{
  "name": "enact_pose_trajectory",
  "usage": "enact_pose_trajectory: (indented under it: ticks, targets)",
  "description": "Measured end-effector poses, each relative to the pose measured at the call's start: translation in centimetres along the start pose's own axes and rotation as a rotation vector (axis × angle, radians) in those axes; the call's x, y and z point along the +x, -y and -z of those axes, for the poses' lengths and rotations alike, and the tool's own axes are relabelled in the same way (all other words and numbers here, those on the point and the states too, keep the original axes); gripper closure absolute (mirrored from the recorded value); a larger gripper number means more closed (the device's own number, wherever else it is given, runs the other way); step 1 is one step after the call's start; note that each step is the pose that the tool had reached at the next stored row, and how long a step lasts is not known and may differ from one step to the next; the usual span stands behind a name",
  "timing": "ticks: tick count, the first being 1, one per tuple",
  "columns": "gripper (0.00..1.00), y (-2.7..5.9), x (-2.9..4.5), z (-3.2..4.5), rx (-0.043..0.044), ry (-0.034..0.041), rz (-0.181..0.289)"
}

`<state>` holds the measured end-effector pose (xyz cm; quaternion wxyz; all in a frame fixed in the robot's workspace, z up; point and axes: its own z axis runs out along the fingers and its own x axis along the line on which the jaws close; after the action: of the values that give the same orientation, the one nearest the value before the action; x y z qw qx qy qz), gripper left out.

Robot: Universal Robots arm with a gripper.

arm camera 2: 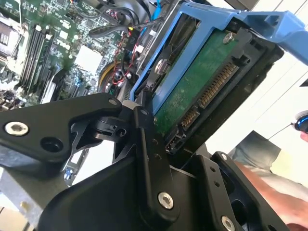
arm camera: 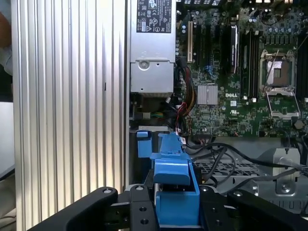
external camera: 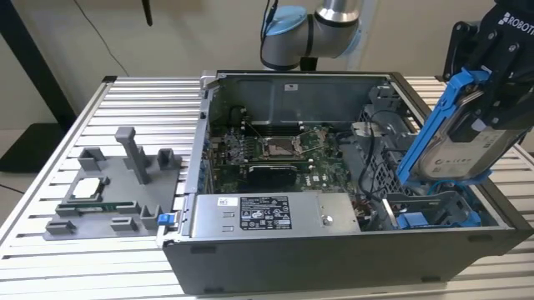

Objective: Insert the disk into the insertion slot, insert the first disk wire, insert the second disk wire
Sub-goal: 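Insert the disk into the insertion slot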

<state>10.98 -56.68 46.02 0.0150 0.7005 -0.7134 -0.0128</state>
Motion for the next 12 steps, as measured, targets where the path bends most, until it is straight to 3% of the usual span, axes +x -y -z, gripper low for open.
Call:
enact_pose_trajectory:
  ticks: [12]
  targets:
    - [1.0,0.04,0.04,-0.99,0.0,0.0001,0.0]
